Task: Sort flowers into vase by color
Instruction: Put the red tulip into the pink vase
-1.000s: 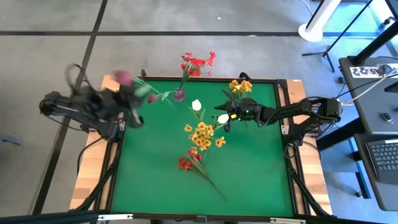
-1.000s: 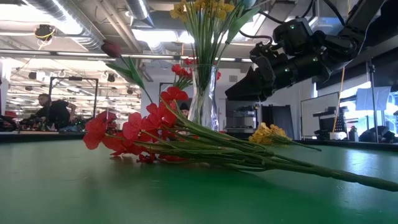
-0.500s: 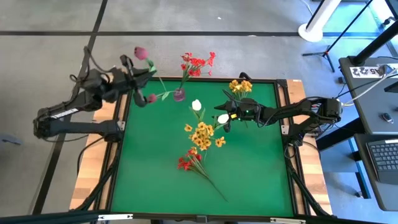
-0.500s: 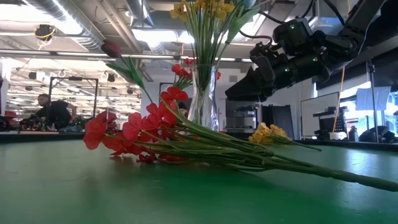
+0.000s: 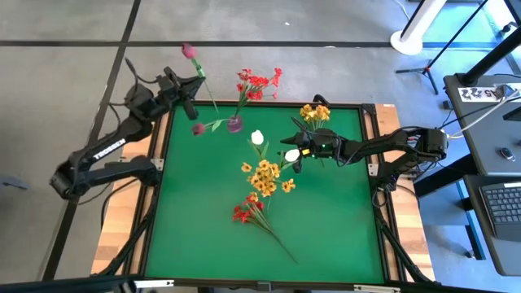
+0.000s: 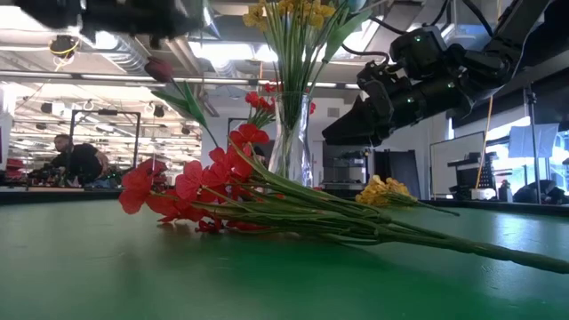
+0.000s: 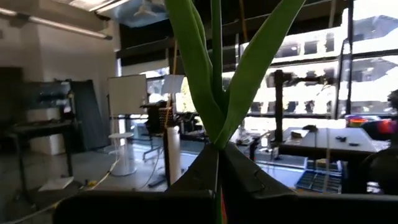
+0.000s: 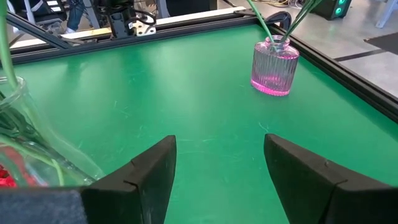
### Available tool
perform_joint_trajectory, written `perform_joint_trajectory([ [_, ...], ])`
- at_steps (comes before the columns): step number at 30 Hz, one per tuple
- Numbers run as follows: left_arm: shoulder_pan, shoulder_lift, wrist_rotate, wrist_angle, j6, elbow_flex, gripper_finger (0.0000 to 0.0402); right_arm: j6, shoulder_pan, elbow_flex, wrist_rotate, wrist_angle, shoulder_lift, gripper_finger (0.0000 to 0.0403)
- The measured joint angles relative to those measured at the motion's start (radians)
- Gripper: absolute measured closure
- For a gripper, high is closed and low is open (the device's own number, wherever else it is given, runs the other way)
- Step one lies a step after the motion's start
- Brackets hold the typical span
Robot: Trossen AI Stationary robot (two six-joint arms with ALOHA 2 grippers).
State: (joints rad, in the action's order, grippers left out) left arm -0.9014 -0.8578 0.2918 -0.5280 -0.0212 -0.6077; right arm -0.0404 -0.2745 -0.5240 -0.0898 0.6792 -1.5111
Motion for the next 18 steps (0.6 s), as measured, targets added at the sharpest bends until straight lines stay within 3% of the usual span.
perform_joint_trajectory([
  [8,-0.133,-0.148,-0.009,-0.331,-0.096,0.211,0.0401,0.004,0.0,0.0,0.001,0.0,0.0,0.0162],
  [18,-0.058,-0.394,0.066,-0.685,-0.208,0.242,0.0401,0.014,-0.001,0.0,0.028,0.0,0.0,0.0162],
])
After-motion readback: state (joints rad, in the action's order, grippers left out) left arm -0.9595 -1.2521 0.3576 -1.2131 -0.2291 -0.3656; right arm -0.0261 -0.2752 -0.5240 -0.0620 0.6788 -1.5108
